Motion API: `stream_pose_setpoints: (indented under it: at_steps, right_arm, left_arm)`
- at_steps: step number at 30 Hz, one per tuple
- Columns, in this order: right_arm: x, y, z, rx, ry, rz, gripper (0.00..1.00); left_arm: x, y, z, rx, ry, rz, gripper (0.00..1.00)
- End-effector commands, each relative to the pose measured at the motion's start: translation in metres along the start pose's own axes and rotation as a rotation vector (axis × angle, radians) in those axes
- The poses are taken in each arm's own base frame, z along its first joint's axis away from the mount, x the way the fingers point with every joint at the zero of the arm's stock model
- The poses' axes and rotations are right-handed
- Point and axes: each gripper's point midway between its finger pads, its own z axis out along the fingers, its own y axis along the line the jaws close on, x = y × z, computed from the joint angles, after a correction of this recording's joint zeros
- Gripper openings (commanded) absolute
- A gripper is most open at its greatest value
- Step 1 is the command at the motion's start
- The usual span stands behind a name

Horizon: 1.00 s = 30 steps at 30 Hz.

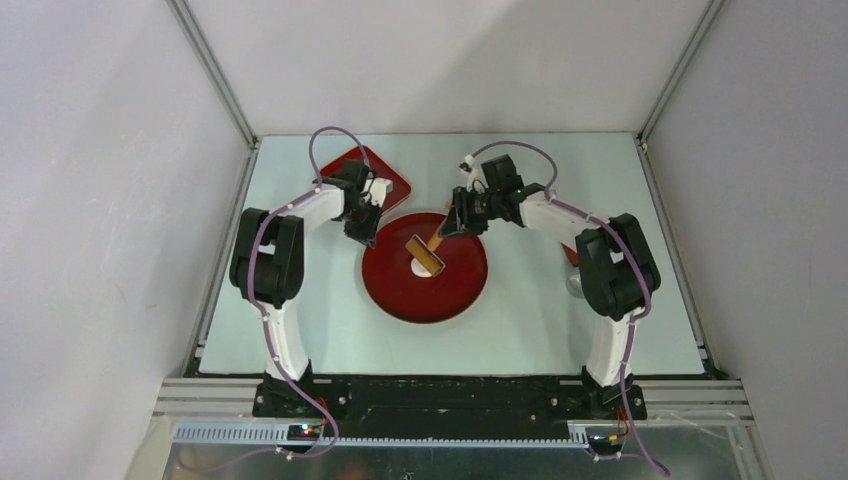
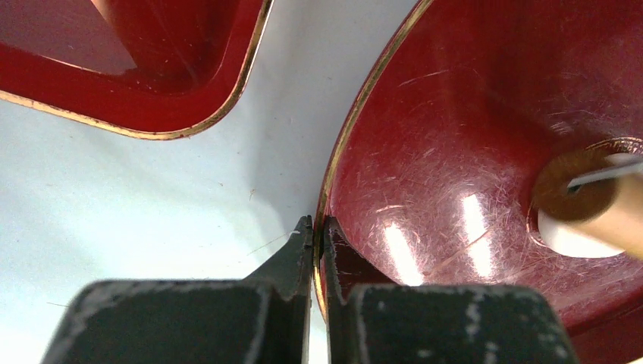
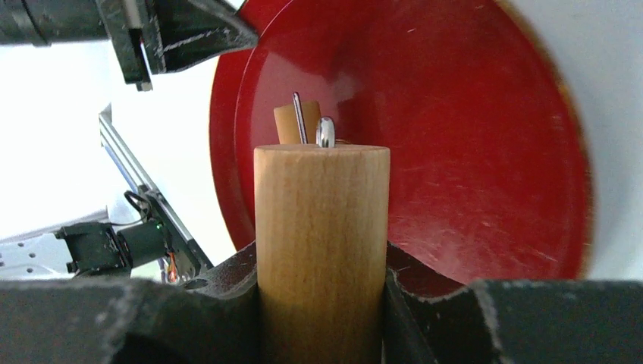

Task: Roll out the dumpling wrappers from the dough
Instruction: Flatten out the dough on the work surface.

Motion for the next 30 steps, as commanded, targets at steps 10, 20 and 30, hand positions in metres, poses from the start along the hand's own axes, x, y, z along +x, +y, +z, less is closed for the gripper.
stream_pose_setpoints:
  at_steps: [10, 20, 30]
  right_arm:
    - [-0.018, -0.028, -0.012, 0.058, -0.046, 0.012, 0.00]
    - [-0.006, 0.001, 0.004, 0.080, -0.034, -0.092, 0.00]
    - [-0.069, 0.038, -0.063, 0.165, -0.235, -0.252, 0.00]
  left_arm:
    - [0.003, 0.009, 0.006, -0.026, 0.022, -0.004, 0.00]
    - [0.004, 0.008, 0.006, -0.024, 0.023, -0.004, 0.00]
    - [0.004, 0.008, 0.006, -0.021, 0.022, -0.005, 0.00]
